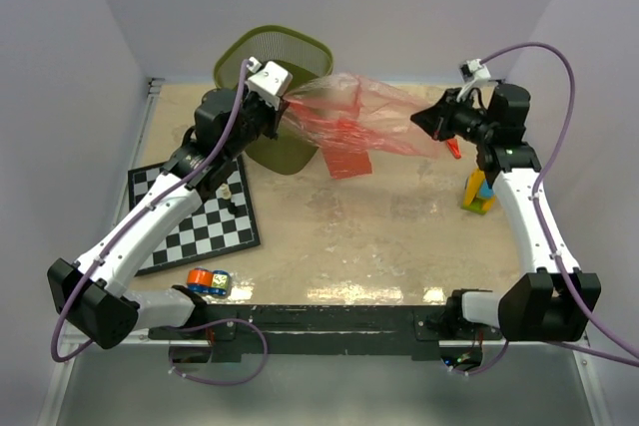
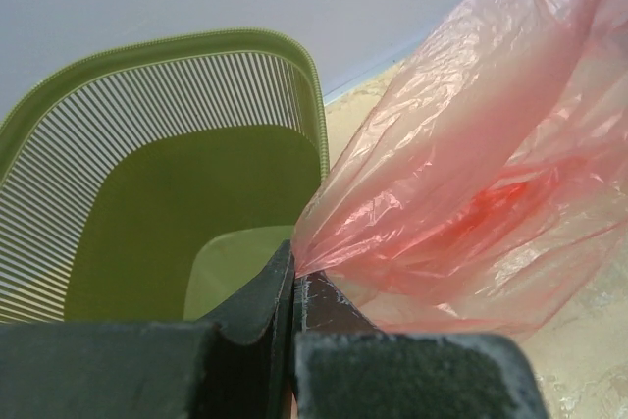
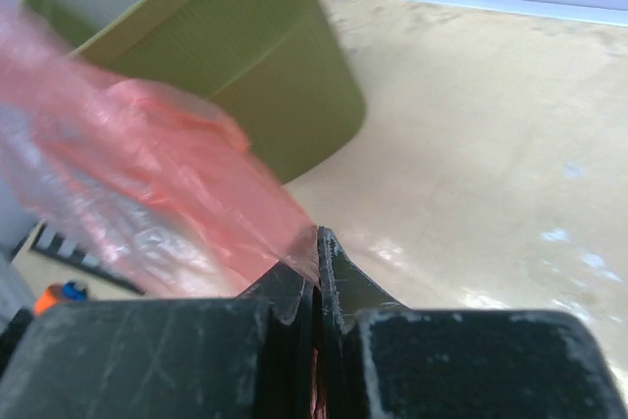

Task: Put the trash bags into the trash bin

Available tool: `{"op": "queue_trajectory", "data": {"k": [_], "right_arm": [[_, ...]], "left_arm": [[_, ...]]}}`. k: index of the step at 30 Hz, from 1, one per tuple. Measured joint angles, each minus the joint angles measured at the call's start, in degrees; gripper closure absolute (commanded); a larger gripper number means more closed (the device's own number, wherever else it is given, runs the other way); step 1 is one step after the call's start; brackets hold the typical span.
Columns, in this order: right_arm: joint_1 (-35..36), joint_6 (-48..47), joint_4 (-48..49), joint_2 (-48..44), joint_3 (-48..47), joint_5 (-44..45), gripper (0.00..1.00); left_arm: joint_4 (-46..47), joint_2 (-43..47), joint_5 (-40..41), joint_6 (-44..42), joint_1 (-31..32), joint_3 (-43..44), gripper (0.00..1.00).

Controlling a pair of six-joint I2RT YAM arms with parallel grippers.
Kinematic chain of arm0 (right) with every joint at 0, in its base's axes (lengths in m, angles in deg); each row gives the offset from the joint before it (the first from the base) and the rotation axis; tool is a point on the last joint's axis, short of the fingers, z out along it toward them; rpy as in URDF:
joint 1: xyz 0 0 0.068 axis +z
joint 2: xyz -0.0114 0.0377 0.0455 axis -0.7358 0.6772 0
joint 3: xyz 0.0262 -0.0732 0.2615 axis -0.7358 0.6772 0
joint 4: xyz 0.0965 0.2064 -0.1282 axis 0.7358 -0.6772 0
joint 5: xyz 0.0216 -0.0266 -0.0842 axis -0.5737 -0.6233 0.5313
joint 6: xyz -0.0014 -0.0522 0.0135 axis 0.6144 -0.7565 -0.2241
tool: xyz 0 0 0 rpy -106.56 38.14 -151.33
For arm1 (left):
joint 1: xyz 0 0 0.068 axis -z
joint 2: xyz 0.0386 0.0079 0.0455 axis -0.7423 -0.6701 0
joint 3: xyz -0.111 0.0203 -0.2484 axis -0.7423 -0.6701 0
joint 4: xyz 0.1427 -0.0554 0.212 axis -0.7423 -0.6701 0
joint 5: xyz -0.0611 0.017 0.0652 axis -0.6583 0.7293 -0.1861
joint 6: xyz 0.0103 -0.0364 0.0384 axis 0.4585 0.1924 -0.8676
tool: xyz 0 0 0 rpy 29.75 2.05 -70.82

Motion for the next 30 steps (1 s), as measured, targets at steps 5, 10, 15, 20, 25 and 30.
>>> {"op": "queue_trajectory", "data": {"k": [5, 10, 15, 20, 25, 30], "right_arm": [[-6.5, 0.3, -2.1, -0.1, -0.2, 5.8, 1.00], [-9.0, 1.2, -2.7, -0.1, -1.1, 7.3, 1.00], [-9.1, 0.8, -2.8, 0.1, -1.1, 4.5, 1.00], [-8.2, -1.1, -3.9, 0.2, -1.1, 1.6, 1.00], [-7.0, -4.5, -7.8, 0.5, -1.0, -1.4, 1.00], [-7.0, -8.9, -12.7, 5.8, -5.4, -2.4, 1.00]], "left_arm": [[0.0, 0.0, 1.0, -0.5, 0.0, -0.3, 1.00], [-0.4, 0.0, 0.6, -1.0, 0.4, -1.8, 1.00], [-0.7, 0.0, -2.9, -0.5, 0.1, -1.9, 1.00], [-0.4, -1.6, -10.1, 2.3, 0.0, -1.9, 1.00], [-1.4, -6.0, -15.6, 5.9, 0.0, -1.9, 1.00], [-2.3, -11.8, -20.1, 8.2, 0.0, 0.0, 1.00]]}}
